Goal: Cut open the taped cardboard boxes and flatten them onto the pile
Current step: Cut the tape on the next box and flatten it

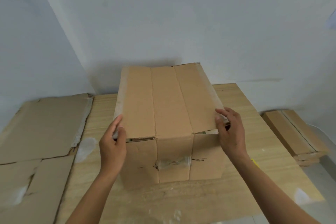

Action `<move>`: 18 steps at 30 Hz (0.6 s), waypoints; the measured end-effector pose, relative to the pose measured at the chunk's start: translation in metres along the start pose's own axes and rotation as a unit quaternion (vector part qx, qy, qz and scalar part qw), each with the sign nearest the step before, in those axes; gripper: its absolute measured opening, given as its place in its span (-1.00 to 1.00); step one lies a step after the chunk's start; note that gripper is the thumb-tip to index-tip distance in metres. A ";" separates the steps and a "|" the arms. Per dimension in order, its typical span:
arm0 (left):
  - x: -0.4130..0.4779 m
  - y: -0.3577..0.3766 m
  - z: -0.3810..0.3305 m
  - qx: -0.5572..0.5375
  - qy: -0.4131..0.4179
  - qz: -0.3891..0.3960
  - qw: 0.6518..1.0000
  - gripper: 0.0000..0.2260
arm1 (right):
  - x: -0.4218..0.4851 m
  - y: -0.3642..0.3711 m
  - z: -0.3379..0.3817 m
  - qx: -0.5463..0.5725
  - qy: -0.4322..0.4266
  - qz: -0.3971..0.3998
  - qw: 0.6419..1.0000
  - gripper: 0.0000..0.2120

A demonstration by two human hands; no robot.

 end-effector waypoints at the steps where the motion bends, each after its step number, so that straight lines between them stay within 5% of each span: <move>1: 0.001 -0.005 0.004 0.006 -0.005 0.000 1.000 -0.69 | -0.002 0.006 0.001 -0.001 0.000 0.005 1.000 -0.78; 18: 0.066 0.030 0.057 0.124 -0.038 0.068 0.989 -0.65 | 0.055 0.064 -0.029 -0.104 0.044 0.068 0.991 -0.76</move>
Point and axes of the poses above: each hand's wrist, its own x-axis towards the middle knuckle, its own y-axis out of the palm, z = x × y, the point moved 2 cm from there along x, towards the middle knuckle, and after that the axes turned 1 degree about -x, right-handed, at the moved point
